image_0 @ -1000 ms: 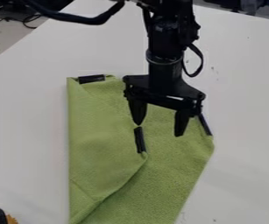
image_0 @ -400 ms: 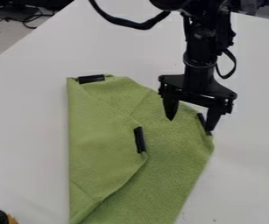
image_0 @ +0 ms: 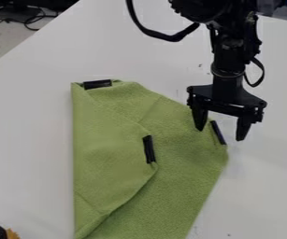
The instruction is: Fold the cloth from top right to center
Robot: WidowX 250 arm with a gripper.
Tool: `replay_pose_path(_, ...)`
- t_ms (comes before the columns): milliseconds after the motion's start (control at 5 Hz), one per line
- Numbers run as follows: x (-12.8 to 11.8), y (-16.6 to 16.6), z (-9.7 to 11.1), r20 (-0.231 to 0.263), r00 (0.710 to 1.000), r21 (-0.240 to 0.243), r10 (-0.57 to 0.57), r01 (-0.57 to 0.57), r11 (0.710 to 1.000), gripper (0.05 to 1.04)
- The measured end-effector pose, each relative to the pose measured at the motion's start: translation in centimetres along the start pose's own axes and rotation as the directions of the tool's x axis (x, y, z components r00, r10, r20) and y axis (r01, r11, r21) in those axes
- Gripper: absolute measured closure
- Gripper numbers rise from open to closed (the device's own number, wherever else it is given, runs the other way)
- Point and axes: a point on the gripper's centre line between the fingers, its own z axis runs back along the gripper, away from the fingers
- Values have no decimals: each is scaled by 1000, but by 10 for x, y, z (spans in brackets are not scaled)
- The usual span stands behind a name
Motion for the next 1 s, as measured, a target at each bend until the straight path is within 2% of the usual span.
replay_pose_path(400, 4, 2, -2, -40, 999, -1, -30, 30, 1000, 121)
replay_pose_path(600, 3, 2, -10, -71, 997, -9, -42, 42, 999, 394)
replay_pose_path(800, 8, 3, -10, -86, 995, -12, -52, 51, 999, 698)
replay_pose_path(1000, 12, 3, -15, -109, 992, -15, -67, 66, 998, 906)
